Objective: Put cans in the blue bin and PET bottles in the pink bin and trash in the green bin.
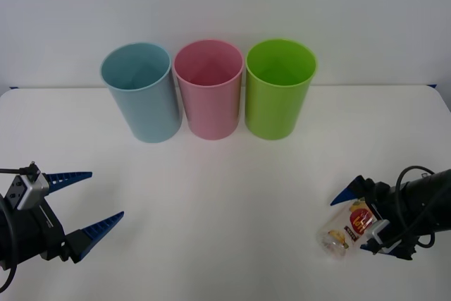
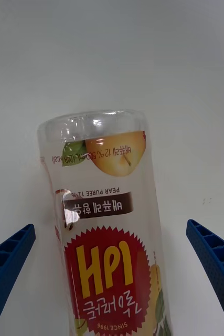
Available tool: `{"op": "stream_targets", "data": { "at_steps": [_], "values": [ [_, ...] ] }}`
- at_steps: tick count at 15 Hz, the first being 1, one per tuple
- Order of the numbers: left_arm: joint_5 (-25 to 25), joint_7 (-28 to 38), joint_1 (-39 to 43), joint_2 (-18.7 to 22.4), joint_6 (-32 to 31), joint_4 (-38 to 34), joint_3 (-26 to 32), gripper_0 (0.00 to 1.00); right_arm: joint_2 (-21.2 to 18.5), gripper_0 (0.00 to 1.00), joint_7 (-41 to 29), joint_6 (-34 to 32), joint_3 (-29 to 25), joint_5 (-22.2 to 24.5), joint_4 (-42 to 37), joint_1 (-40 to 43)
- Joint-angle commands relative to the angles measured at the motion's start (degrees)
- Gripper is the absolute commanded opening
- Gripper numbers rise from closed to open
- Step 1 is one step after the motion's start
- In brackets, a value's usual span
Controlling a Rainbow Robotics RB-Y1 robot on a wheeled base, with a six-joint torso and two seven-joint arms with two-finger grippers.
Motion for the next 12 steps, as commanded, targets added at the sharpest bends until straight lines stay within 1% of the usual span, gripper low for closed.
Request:
{"op": "stream_targets", "data": {
  "at_steps": [1, 9, 10, 11, 12],
  "values": [
    [0.0, 0.0, 0.0, 0.0, 0.0, 0.0, 0.0, 1.0, 0.0, 1.0, -0.1, 0.7, 0.2, 0.7, 1.1, -0.6],
    [0.0, 0.0, 0.0, 0.0, 0.0, 0.0, 0.0, 1.0, 0.0, 1.0, 0.0, 2.5, 0.5, 1.1, 1.2, -0.6],
    [0.0, 0.0, 0.0, 0.0, 0.0, 0.0, 0.0, 1.0, 0.0, 0.47, 0.2, 3.0, 0.5, 1.3, 1.2, -0.6],
    [0.0, 0.0, 0.0, 0.0, 0.0, 0.0, 0.0, 1.0, 0.0, 0.1, 0.3, 3.7, 0.5, 1.7, 1.3, -0.6],
    [0.0, 0.0, 0.0, 0.0, 0.0, 0.0, 0.0, 1.0, 0.0, 0.0, 0.4, 4.2, 0.5, 2.0, 1.2, -0.6]
  ]
}}
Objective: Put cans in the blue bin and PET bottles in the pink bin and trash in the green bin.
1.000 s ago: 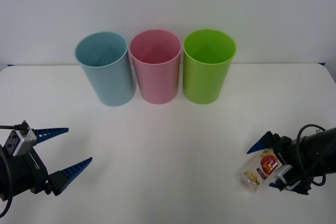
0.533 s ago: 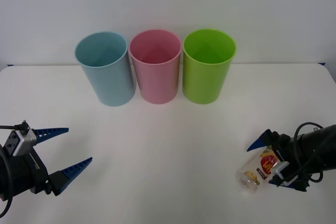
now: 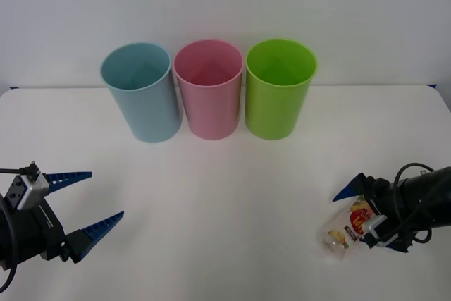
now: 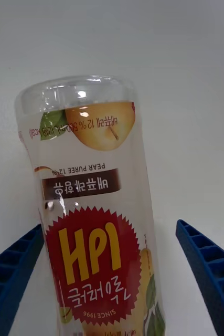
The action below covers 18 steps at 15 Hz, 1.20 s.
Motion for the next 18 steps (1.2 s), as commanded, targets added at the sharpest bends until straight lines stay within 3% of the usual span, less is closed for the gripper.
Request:
{"op": "stream_targets", "data": {
  "at_steps": [1, 10, 18],
  "values": [
    [0.0, 0.0, 0.0, 0.0, 0.0, 0.0, 0.0, 1.0, 0.0, 0.0, 0.3, 1.3, 0.1, 0.6, 0.0, 0.0],
    [0.0, 0.0, 0.0, 0.0, 0.0, 0.0, 0.0, 1.0, 0.0, 0.0, 0.7, 2.9, 1.3, -0.6, 0.0, 0.1],
    [0.0, 0.0, 0.0, 0.0, 0.0, 0.0, 0.0, 1.0, 0.0, 0.0, -2.9, 2.9, -0.4, -19.3, -0.7, 4.8]
  ]
}}
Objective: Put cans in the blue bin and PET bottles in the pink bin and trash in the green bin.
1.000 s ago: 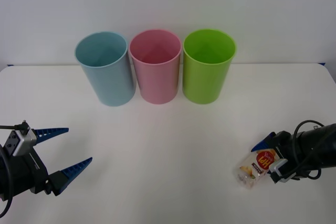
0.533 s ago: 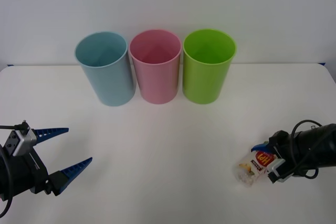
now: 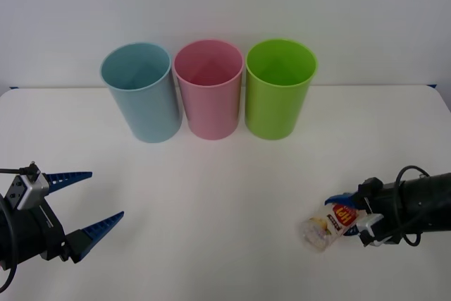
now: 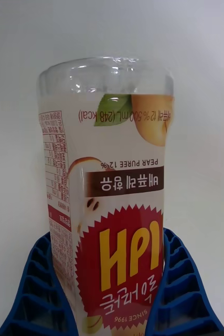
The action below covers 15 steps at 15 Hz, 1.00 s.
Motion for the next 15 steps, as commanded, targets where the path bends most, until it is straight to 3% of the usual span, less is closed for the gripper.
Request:
{"op": "stream_targets", "data": {
  "at_steps": [1, 5, 8, 15],
  "values": [
    [0.0, 0.0, 0.0, 0.0, 0.0, 0.0, 0.0, 1.0, 0.1, 0.0, -4.0, 0.0, 0.0, -6.9, -2.6, 3.6],
    [0.0, 0.0, 0.0, 0.0, 0.0, 0.0, 0.0, 1.0, 1.0, 0.0, -14.3, 0.0, -3.2, -12.9, -13.9, 10.6],
    [0.0, 0.0, 0.0, 0.0, 0.0, 0.0, 0.0, 1.0, 4.0, 0.0, -22.9, 0.0, -4.4, -17.7, -17.5, 12.7],
    [0.0, 0.0, 0.0, 0.0, 0.0, 0.0, 0.0, 1.0, 11.4, 0.0, -42.3, 2.0, -6.3, -22.2, -27.7, 12.8]
  ]
}}
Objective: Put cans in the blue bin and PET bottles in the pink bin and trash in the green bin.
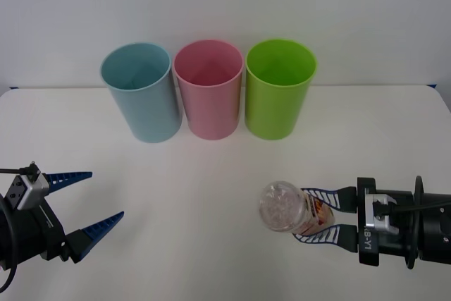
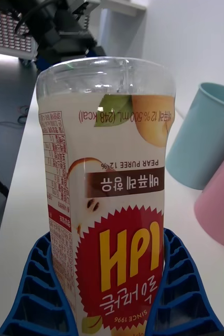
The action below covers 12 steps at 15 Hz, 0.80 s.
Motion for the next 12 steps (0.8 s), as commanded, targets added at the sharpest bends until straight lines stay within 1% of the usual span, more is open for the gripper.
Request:
{"op": "stream_targets", "data": {
  "at_steps": [1, 2, 5, 8, 9, 12],
  "values": [
    [0.0, 0.0, 0.0, 0.0, 0.0, 0.0, 0.0, 1.0, 2.8, 0.0, -7.7, 2.3, -0.2, -0.3, -4.2, -0.8],
    [0.0, 0.0, 0.0, 0.0, 0.0, 0.0, 0.0, 1.0, 3.0, 0.0, -10.7, 3.5, -0.1, -1.7, -5.1, -1.7],
    [0.0, 0.0, 0.0, 0.0, 0.0, 0.0, 0.0, 1.0, 3.0, 0.0, -17.0, 6.9, 0.8, -3.4, -7.2, -4.4],
    [0.0, 0.0, 0.0, 0.0, 0.0, 0.0, 0.0, 1.0, 2.9, 0.0, -21.7, 14.1, 4.7, -4.1, -7.7, -8.8],
    [0.0, 0.0, 0.0, 0.0, 0.0, 0.0, 0.0, 1.0, 2.9, 0.0, -23.6, 16.4, 6.3, -3.3, -7.7, -10.7],
    [0.0, 0.0, 0.0, 0.0, 0.0, 0.0, 0.0, 1.0, 2.9, 0.0, -30.2, 26.6, 13.3, 4.1, -6.2, -17.0]
  ]
}}
